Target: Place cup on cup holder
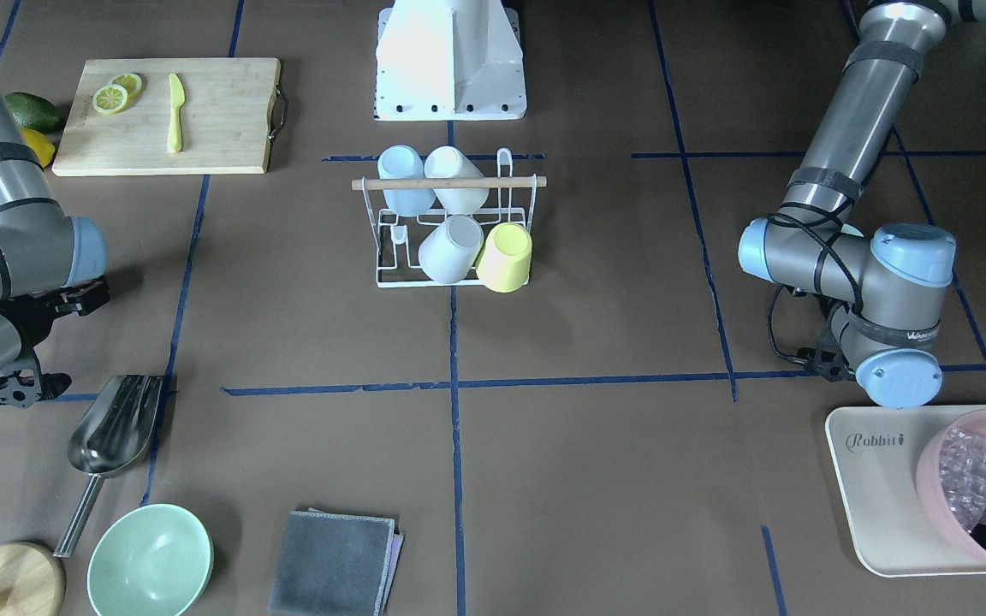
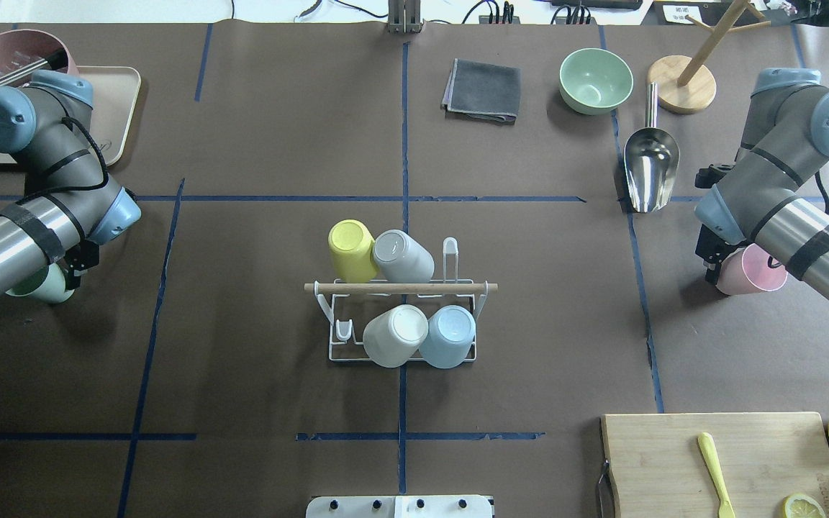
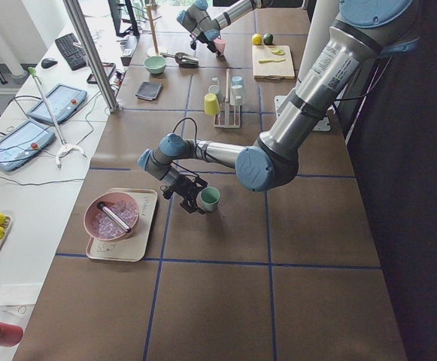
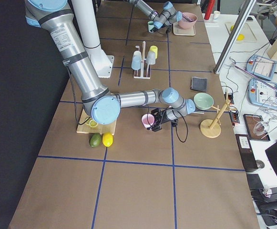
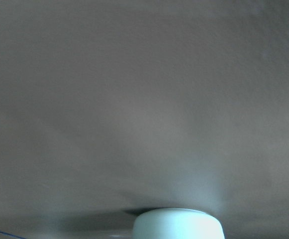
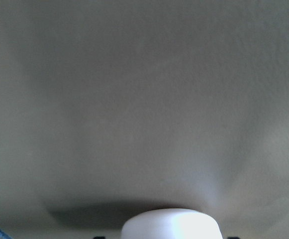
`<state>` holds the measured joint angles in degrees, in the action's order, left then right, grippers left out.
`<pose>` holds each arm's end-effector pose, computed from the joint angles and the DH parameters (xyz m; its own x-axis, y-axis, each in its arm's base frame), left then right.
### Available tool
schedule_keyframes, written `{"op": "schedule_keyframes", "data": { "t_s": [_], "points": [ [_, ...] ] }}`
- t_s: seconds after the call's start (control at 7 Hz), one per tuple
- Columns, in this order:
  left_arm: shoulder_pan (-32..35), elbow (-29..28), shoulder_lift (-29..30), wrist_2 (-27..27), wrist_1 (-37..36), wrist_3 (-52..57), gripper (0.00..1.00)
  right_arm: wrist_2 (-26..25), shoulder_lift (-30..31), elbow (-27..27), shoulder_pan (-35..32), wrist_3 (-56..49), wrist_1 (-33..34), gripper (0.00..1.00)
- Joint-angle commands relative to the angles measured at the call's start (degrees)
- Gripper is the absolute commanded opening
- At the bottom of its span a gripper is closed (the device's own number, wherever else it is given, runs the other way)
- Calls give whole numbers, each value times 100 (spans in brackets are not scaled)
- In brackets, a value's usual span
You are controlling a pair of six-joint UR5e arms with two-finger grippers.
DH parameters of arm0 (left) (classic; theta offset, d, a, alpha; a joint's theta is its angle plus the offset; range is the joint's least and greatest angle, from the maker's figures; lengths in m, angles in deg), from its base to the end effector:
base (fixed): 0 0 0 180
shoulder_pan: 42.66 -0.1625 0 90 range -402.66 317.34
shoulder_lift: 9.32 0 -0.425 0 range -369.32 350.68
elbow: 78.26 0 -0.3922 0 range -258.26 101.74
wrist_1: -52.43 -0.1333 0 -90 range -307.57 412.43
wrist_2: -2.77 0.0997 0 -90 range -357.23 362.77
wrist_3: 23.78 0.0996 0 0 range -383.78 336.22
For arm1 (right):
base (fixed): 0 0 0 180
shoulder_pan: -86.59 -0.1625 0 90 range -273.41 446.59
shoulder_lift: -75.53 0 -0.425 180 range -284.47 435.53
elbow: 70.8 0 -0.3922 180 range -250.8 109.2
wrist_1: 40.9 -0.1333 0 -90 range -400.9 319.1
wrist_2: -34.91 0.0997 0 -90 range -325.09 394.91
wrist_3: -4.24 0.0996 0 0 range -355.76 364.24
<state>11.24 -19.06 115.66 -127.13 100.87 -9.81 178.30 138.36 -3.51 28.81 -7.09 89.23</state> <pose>0.3373 -0.5803 0.6034 0.7112 0.2883 -0.6412 -0.6594 0.5899 -0.4661 -0.2915 -0.5626 0.6165 0.6543 -0.0585 0.7540 0.5729 0.6892 -0.4436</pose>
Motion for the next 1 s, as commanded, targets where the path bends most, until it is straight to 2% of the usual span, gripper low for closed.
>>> {"op": "schedule_keyframes", "data": {
  "t_s": [0.0, 0.14, 0.43, 0.57, 0.71, 0.86],
  "points": [
    [-10, -5, 18, -9, -62, 1, 100, -66, -60, 56, -49, -106, 301, 0],
    [-37, -5, 0, -9, -53, 1, 96, -118, -52, 178, -58, -106, 381, 0],
    [-46, 4, 26, -87, -385, 1, 41, -312, -78, 599, -224, -106, 575, 0],
    [-37, 73, 35, -244, -622, 1, 23, -321, -330, 636, -399, -89, 610, 0],
    [-2, 144, 96, -246, -833, 1, 13, -330, -411, 950, -627, -88, 558, 0],
    [42, 318, 192, -246, -1044, 1, 9, -304, -421, 1292, -725, -106, 366, 0]
  ]
}}
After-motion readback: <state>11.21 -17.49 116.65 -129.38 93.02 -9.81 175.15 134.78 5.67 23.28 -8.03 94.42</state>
